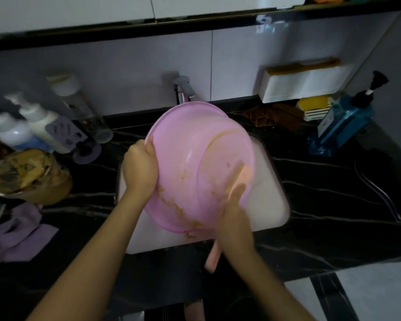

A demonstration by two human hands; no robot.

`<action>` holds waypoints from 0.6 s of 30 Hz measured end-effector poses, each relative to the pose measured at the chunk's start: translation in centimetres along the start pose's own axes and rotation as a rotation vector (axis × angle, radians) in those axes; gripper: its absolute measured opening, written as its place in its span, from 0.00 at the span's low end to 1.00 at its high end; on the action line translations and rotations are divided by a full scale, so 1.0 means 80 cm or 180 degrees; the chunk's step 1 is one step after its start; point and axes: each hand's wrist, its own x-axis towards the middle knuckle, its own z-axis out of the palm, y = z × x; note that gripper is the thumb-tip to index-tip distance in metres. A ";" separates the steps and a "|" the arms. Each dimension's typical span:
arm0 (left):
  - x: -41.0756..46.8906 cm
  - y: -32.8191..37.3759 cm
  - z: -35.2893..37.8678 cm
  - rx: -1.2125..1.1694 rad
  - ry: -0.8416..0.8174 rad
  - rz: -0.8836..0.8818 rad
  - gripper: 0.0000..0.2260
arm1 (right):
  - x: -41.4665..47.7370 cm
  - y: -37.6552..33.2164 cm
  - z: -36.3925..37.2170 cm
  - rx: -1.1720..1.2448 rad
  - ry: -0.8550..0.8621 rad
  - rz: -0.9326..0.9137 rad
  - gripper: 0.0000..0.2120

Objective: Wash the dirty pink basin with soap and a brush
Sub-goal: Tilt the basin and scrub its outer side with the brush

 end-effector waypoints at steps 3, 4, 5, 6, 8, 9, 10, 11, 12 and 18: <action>0.003 -0.005 -0.004 0.0064 0.0041 -0.0026 0.19 | -0.031 -0.004 0.021 -0.0246 -0.0401 -0.0704 0.37; 0.001 -0.007 -0.007 0.0098 0.0035 -0.0049 0.20 | -0.010 0.000 0.017 -0.0398 -0.0330 -0.0547 0.35; 0.000 -0.007 -0.008 0.0103 0.0021 -0.0053 0.20 | 0.022 0.004 0.008 -0.0390 -0.0151 -0.0158 0.32; -0.002 -0.005 -0.007 0.0085 0.0010 -0.0026 0.20 | 0.045 0.006 -0.005 -0.0270 0.0023 0.0237 0.30; -0.006 0.005 -0.004 0.0078 0.0034 0.0061 0.21 | 0.048 0.017 -0.015 -0.0190 0.0106 0.0658 0.30; -0.008 0.010 -0.002 0.0081 0.0026 0.0082 0.20 | 0.025 0.020 -0.009 -0.0196 0.0028 0.0514 0.32; -0.008 0.015 0.000 0.0092 0.0014 0.0104 0.20 | -0.006 0.016 0.000 -0.0105 -0.0108 0.0217 0.33; -0.008 0.018 0.001 0.0129 0.0019 0.0111 0.20 | -0.038 0.009 0.007 0.0094 -0.0303 -0.0107 0.34; -0.009 0.018 0.002 0.0169 0.0034 0.0103 0.19 | -0.053 0.009 0.016 0.0085 -0.0451 -0.0389 0.35; -0.011 0.021 0.000 0.0143 0.0029 0.0068 0.20 | 0.035 0.022 -0.009 0.0322 0.0066 0.0703 0.30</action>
